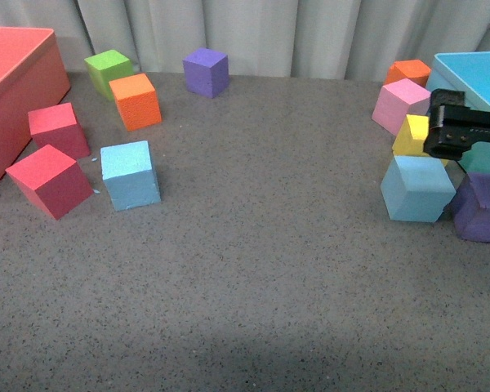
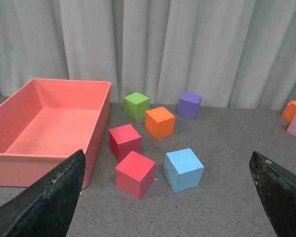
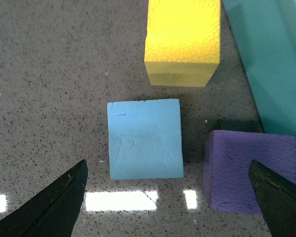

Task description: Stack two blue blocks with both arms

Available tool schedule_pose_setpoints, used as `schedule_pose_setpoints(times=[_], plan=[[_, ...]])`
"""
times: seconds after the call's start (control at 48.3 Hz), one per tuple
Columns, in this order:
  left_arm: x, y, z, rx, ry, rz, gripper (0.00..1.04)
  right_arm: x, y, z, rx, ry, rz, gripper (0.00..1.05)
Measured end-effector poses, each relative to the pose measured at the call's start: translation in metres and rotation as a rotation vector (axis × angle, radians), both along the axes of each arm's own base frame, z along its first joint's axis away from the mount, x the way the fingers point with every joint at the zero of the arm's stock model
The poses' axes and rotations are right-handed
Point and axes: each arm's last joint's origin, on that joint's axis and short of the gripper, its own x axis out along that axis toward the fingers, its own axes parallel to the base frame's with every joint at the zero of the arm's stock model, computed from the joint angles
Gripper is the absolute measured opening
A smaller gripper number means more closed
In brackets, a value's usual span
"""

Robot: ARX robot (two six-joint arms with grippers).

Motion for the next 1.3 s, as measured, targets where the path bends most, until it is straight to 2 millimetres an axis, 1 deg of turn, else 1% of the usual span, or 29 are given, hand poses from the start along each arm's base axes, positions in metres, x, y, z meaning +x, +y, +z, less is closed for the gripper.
schedule_pose_setpoints(times=[0.103, 0.248, 0.559, 0.848, 0.869, 0.952, 0.972, 1.097, 1.179, 1.303], plan=[[0.000, 0.000, 0.000, 0.000, 0.000, 0.000, 0.98, 0.015, 0.009, -0.014, 0.000, 0.079, 0.007, 0.95], [0.000, 0.000, 0.000, 0.000, 0.000, 0.000, 0.98, 0.026, 0.013, -0.028, -0.016, 0.134, 0.004, 0.95], [0.000, 0.000, 0.000, 0.000, 0.000, 0.000, 0.98, 0.043, 0.019, -0.040, -0.018, 0.164, 0.017, 0.95], [0.000, 0.000, 0.000, 0.000, 0.000, 0.000, 0.98, 0.056, 0.024, -0.058, -0.012, 0.214, 0.037, 0.95], [0.000, 0.000, 0.000, 0.000, 0.000, 0.000, 0.98, 0.056, 0.024, -0.058, -0.014, 0.213, 0.039, 0.94], [0.000, 0.000, 0.000, 0.000, 0.000, 0.000, 0.98, 0.059, 0.025, -0.059, -0.018, 0.223, 0.040, 0.79], [0.000, 0.000, 0.000, 0.000, 0.000, 0.000, 0.98, 0.059, 0.025, -0.060, -0.020, 0.226, 0.040, 0.74], [0.000, 0.000, 0.000, 0.000, 0.000, 0.000, 0.98, 0.059, 0.025, -0.060, -0.020, 0.230, 0.040, 0.53], [0.000, 0.000, 0.000, 0.000, 0.000, 0.000, 0.98, 0.059, 0.026, -0.059, -0.020, 0.229, 0.042, 0.48], [0.000, 0.000, 0.000, 0.000, 0.000, 0.000, 0.98, 0.059, 0.030, -0.057, 0.000, 0.226, 0.060, 0.46]])
